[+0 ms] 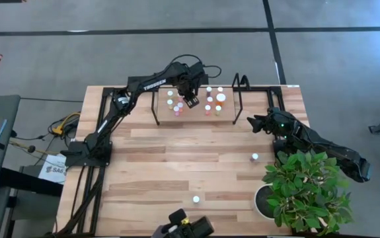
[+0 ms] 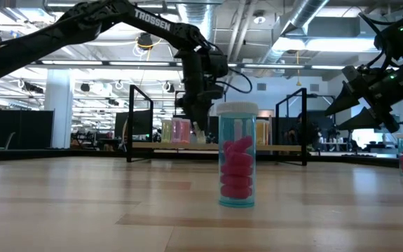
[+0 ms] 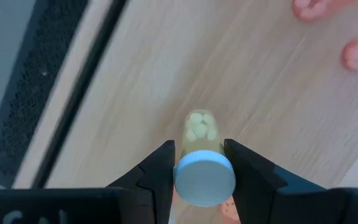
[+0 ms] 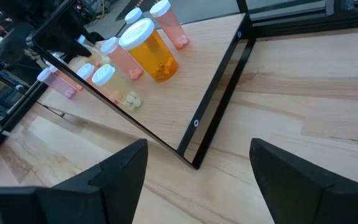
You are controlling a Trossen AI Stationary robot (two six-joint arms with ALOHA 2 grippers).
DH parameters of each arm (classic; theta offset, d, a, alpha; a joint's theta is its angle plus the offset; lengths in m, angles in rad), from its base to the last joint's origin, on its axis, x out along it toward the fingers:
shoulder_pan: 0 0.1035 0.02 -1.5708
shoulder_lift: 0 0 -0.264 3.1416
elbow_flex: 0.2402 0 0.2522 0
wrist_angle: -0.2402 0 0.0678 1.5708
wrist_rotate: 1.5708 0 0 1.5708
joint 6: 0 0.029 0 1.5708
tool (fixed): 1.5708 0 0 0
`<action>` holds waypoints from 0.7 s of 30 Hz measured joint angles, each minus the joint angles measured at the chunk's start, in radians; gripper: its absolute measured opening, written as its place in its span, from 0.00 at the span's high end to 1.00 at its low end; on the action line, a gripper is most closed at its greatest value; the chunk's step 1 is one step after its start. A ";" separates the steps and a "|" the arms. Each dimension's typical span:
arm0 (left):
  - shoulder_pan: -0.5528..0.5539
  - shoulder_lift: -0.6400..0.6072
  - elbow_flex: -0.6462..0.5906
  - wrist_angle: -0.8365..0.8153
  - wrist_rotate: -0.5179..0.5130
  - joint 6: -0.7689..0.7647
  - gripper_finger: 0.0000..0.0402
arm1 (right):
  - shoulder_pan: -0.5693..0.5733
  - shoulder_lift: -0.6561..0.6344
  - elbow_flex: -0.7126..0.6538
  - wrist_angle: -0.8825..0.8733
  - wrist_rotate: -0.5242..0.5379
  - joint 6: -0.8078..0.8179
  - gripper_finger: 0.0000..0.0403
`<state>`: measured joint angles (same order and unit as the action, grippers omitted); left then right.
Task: Pick and place medicine bottles onto shelf by color
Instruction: Put the yellow pill bottle on the shelf
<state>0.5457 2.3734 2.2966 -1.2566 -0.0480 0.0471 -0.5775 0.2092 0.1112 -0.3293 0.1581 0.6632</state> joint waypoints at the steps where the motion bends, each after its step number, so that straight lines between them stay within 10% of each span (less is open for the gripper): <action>1: 0.000 0.000 -0.010 0.001 0.005 0.000 0.70 | 0.000 0.000 0.000 0.000 0.000 0.000 0.24; 21: 0.020 0.001 -0.027 0.063 0.015 0.021 0.70 | 0.000 0.000 0.000 0.000 0.000 0.000 0.24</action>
<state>0.5660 2.3745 2.2699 -1.1934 -0.0334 0.0685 -0.5777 0.2092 0.1112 -0.3290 0.1581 0.6632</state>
